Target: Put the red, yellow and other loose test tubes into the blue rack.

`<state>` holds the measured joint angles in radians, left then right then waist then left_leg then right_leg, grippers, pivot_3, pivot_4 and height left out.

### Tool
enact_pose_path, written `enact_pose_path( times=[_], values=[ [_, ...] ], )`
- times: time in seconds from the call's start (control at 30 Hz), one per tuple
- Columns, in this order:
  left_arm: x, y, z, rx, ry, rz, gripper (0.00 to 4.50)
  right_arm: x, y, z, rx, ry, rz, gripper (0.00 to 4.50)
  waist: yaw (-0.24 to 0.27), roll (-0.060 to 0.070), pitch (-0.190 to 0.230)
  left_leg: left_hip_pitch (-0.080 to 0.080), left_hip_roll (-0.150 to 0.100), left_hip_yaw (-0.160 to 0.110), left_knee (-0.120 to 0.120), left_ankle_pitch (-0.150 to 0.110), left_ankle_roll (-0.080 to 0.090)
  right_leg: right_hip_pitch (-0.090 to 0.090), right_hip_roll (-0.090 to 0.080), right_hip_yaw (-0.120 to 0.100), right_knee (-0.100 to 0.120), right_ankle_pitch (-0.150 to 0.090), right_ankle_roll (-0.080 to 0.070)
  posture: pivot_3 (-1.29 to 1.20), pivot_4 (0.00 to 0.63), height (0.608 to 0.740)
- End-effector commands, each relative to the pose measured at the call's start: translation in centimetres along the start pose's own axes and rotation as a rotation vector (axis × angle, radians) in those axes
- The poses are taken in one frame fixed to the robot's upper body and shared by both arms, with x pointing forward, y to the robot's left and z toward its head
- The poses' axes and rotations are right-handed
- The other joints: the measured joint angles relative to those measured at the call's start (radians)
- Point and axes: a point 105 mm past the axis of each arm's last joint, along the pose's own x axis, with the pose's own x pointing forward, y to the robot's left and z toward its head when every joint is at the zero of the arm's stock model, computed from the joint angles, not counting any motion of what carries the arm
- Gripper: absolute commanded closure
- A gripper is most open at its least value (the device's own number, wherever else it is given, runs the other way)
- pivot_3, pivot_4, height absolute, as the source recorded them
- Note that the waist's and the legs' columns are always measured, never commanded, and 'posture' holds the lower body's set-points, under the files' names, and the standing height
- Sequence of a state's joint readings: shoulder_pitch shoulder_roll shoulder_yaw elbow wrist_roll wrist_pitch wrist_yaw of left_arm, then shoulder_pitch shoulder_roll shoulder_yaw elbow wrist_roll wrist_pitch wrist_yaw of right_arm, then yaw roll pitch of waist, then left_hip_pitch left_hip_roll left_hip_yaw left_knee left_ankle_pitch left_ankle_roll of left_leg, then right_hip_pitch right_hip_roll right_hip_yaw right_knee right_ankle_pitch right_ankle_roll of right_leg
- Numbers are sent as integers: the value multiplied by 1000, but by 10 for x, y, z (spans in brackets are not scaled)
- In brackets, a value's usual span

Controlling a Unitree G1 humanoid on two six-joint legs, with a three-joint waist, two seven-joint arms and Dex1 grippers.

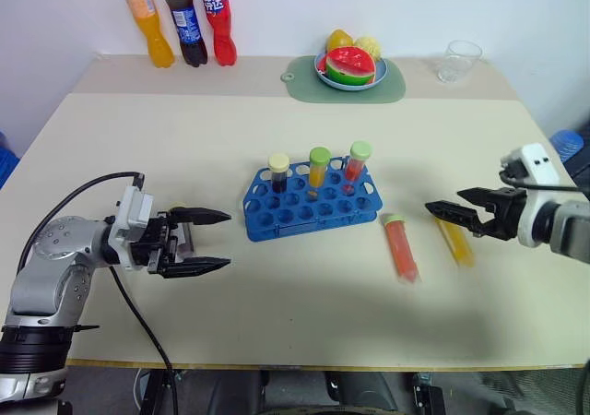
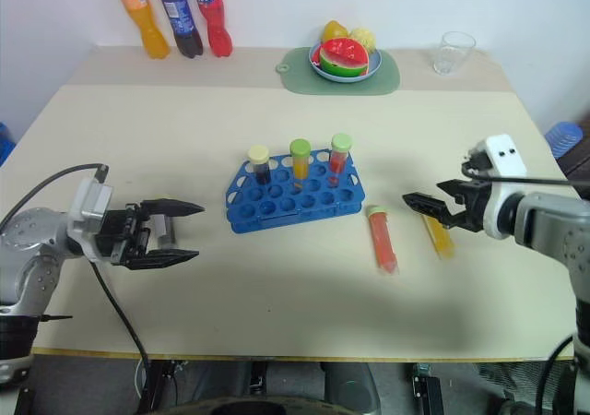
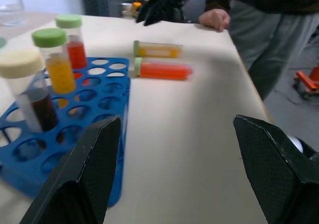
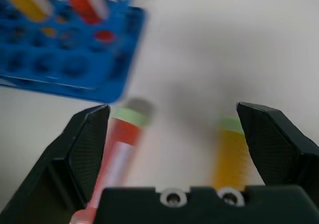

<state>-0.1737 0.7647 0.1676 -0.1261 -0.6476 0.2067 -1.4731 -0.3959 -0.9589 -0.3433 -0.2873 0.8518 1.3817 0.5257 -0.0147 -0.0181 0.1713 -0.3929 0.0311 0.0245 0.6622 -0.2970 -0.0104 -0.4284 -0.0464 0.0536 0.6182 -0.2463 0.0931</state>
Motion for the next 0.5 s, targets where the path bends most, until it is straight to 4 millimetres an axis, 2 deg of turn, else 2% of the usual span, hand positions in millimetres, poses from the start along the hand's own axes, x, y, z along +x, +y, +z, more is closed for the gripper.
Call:
enact_pose_path(
  times=[0.03,0.17,0.5],
  values=[
    [6,-5,7,27,-3,-42,826,1,7,3,54,66,42,0,0,0,0,0,0,0,0,0,0,0,0,0,0,0,0,0,150,740],
    [8,-7,7,25,-1,-49,826,7,15,1,89,129,85,0,1,0,0,0,0,1,0,0,0,0,0,0,0,0,0,0,150,740],
    [14,-11,11,23,-13,-33,826,26,25,-23,119,234,122,0,-2,0,0,0,0,1,1,0,0,0,1,0,1,1,2,0,150,740]
  ],
)
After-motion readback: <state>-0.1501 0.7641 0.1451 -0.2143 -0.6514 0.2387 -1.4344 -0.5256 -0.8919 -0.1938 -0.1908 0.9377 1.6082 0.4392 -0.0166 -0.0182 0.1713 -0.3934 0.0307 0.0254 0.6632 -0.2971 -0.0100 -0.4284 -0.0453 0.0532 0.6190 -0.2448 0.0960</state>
